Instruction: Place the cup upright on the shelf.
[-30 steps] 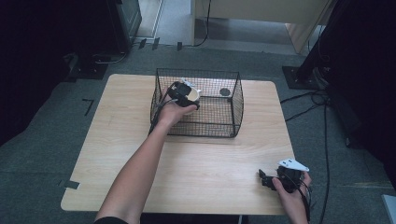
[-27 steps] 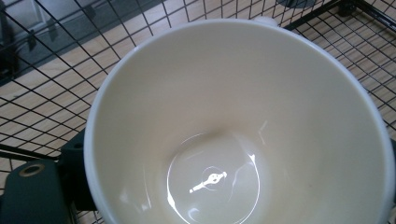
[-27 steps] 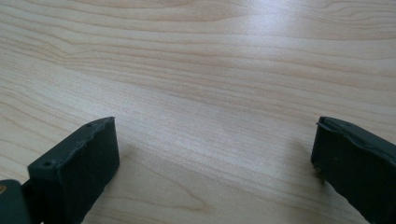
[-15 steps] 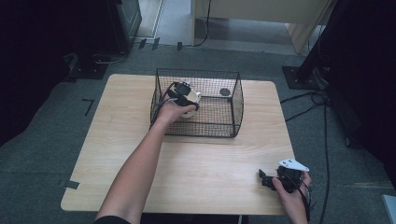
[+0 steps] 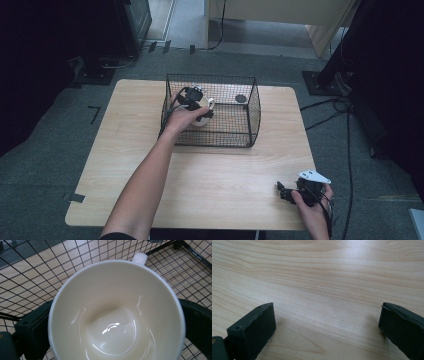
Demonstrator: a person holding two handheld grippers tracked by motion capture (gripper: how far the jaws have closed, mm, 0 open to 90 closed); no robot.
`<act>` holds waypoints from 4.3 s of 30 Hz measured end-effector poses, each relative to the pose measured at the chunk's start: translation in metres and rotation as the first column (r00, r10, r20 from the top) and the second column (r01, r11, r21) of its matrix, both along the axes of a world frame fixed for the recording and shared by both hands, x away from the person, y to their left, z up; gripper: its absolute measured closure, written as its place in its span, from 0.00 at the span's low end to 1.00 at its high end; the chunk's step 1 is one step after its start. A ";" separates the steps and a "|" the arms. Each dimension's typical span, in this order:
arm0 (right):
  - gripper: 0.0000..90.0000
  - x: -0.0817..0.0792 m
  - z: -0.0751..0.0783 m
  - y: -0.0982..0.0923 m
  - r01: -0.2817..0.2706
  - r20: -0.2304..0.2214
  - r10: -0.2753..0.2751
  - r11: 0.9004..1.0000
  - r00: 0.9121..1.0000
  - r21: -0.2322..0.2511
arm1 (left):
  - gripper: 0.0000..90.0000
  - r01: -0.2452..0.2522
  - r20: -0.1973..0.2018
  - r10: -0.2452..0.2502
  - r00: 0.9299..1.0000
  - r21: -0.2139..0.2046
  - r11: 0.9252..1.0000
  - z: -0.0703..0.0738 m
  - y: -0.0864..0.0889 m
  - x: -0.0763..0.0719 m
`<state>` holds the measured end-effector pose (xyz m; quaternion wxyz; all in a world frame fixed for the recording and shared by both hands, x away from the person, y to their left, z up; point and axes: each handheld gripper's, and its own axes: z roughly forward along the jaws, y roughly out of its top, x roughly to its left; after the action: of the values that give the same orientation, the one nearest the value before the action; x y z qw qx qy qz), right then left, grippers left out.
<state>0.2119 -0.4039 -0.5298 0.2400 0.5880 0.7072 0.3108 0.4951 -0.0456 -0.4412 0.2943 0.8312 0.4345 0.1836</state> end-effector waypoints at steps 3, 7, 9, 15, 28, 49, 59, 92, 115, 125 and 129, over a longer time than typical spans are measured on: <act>0.01 0.000 0.000 0.000 0.000 0.000 0.000 1.000 1.000 0.000 | 0.00 -0.009 0.020 0.009 1.000 -0.028 1.000 0.002 0.002 -0.001; 0.01 0.000 0.000 0.000 0.000 0.000 0.000 1.000 1.000 0.000 | 0.00 -0.018 0.060 0.020 0.998 -0.034 0.999 0.006 0.004 -0.002; 0.01 0.000 0.000 0.000 0.000 0.000 0.000 1.000 1.000 0.000 | 0.01 -0.037 0.085 0.041 0.996 -0.046 0.998 0.010 0.005 -0.003; 0.01 0.000 0.000 0.000 0.000 0.000 0.000 1.000 1.000 0.000 | 0.08 -0.066 0.166 0.078 0.983 -0.074 0.995 0.024 0.005 -0.007; 0.01 0.000 0.000 0.000 0.000 0.000 0.000 1.000 1.000 0.000 | 0.08 -0.045 0.181 0.066 0.981 -0.116 0.992 0.045 0.014 -0.016; 0.00 0.000 0.000 0.000 0.000 -0.001 0.000 1.000 1.000 -0.001 | 0.08 0.009 0.211 0.011 0.977 -0.092 0.996 0.064 0.026 -0.062; 0.00 0.001 0.000 0.000 -0.005 -0.004 0.005 1.000 1.000 0.000 | 0.03 0.031 0.234 -0.016 0.972 -0.058 0.998 0.065 0.042 -0.094; 0.00 0.001 0.000 0.000 -0.006 -0.004 0.006 1.000 1.000 -0.001 | 0.02 0.052 0.249 -0.026 0.968 -0.096 0.994 0.029 0.111 -0.191; 0.00 0.001 0.000 0.000 -0.007 -0.004 0.007 1.000 1.000 -0.003 | 0.02 -0.061 0.154 0.074 0.985 -0.084 0.995 -0.027 0.176 -0.221; 0.00 0.001 0.000 0.000 -0.006 -0.004 0.006 1.000 1.000 -0.002 | 0.02 -0.105 0.129 0.115 0.985 -0.078 0.991 -0.046 0.204 -0.229; 0.00 0.001 0.000 0.000 -0.006 -0.004 0.006 1.000 1.000 -0.002 | 0.02 -0.117 0.120 0.125 0.985 -0.070 0.991 -0.051 0.211 -0.232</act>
<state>0.2125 -0.4035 -0.5300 0.2383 0.5862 0.7097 0.3097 0.2632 0.1654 -0.4921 0.3348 0.7806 0.4707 0.2388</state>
